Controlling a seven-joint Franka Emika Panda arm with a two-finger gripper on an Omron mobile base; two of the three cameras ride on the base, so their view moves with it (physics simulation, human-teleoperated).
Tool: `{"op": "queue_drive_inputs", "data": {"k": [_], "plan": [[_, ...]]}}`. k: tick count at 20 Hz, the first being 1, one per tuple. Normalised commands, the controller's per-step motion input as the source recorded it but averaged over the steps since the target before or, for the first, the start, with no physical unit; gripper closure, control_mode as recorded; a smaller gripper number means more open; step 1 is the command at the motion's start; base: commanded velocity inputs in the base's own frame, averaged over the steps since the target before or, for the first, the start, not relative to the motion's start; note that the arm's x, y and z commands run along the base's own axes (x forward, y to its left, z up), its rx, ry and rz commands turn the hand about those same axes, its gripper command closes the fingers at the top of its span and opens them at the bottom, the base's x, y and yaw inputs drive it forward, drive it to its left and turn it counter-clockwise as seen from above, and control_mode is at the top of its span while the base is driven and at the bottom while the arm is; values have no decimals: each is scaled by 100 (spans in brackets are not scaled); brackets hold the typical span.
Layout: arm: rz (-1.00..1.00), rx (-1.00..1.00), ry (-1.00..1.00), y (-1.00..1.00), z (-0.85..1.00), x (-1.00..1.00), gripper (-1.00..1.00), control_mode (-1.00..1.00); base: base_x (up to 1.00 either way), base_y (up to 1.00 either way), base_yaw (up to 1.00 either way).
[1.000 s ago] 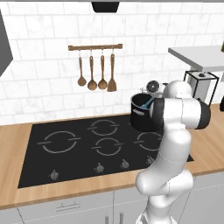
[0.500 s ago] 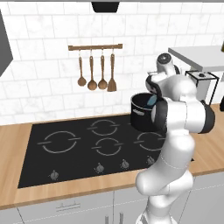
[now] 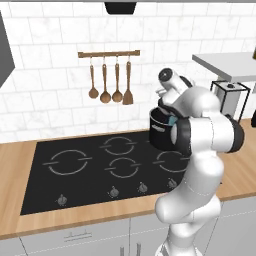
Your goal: Put the onion and lime in the pot. Retrieve the spatula and lightly stir the vegetables in the pot.
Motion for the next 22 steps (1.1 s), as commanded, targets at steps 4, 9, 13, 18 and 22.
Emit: {"op": "queue_drive_inputs", "data": {"k": [4,9,13,18,22], "plan": [[0,-4,0,9,-61,33,100,-100,0,0,0],[0,-2,0,3,-72,32,100,-100,0,0,0],[0,0,0,0,-49,7,100,-100,0,0,0],[0,16,3,8,-7,-1,100,-100,0,0,0],[0,34,9,11,45,-8,100,-100,0,0,0]]}}
